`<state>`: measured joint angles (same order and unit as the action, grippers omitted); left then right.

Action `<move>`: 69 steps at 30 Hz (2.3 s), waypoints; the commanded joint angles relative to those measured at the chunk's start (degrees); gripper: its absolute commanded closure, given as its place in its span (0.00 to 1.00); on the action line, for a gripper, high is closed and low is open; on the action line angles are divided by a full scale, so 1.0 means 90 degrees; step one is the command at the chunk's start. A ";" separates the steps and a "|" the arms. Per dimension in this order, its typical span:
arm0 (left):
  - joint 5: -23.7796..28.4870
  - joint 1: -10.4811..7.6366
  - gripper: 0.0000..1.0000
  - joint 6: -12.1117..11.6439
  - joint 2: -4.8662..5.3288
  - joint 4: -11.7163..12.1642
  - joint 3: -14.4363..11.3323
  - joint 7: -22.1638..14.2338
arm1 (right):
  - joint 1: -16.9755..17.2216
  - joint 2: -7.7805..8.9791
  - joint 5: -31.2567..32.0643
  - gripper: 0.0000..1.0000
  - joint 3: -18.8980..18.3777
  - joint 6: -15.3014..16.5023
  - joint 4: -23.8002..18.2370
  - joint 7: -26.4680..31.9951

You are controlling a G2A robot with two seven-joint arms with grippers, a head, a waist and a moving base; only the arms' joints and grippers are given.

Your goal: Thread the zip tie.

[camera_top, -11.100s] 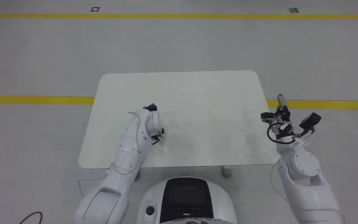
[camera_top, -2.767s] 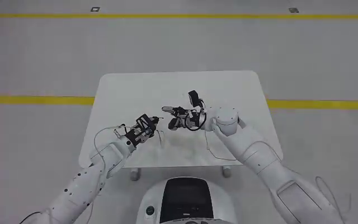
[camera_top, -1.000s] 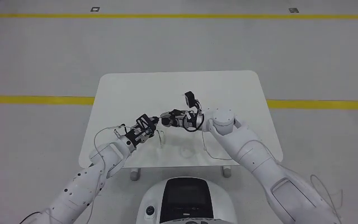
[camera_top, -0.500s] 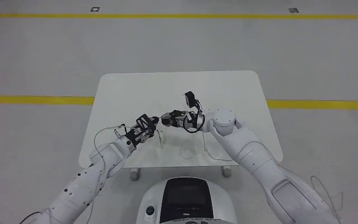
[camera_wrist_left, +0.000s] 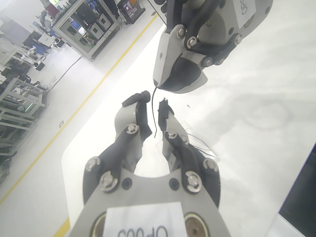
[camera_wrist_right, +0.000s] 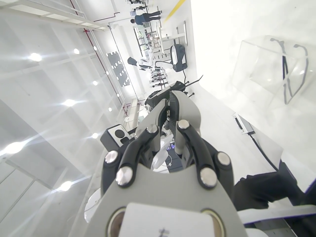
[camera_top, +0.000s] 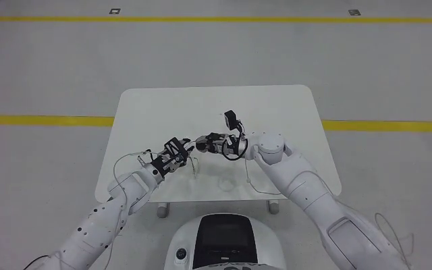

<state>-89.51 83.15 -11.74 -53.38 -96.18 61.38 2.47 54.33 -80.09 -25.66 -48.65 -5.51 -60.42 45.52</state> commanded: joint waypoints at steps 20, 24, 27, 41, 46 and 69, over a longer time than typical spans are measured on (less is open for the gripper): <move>0.1604 -0.0053 0.00 -0.0716 -0.0011 0.0306 0.0337 0.0303 | 0.0454 0.0156 0.0747 1.00 -0.0323 0.0416 -0.0473 -0.0751; 0.3349 -0.0134 0.00 -0.0860 0.0147 0.0311 0.0121 0.0008 | 0.0707 0.0283 0.1278 1.00 -0.0517 0.0705 -0.0782 -0.0778; 0.4837 -0.0411 0.00 -0.0860 0.0353 0.0352 -0.0122 -0.0522 | 0.0896 0.0357 0.1588 1.00 -0.0651 0.0900 -0.1052 -0.0881; 0.7449 -0.0770 0.00 -0.0860 0.0455 0.0502 -0.0421 -0.1538 | 0.1136 0.0427 0.1856 1.00 -0.0805 0.1292 -0.1313 -0.1004; 0.9117 -0.1068 0.00 -0.0860 0.0502 0.0656 -0.0377 -0.2442 | 0.1191 0.0454 0.1591 1.00 -0.0954 0.1810 -0.1250 -0.0728; 1.3158 -0.2350 0.00 -0.0860 -0.0616 0.3609 0.0735 -0.8209 | 0.1254 0.0471 0.1328 1.00 -0.1005 0.2695 -0.1202 -0.0298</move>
<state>28.02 61.81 -19.48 -58.18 -65.04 66.85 -68.73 65.62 -75.86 -13.43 -57.70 18.26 -71.22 42.31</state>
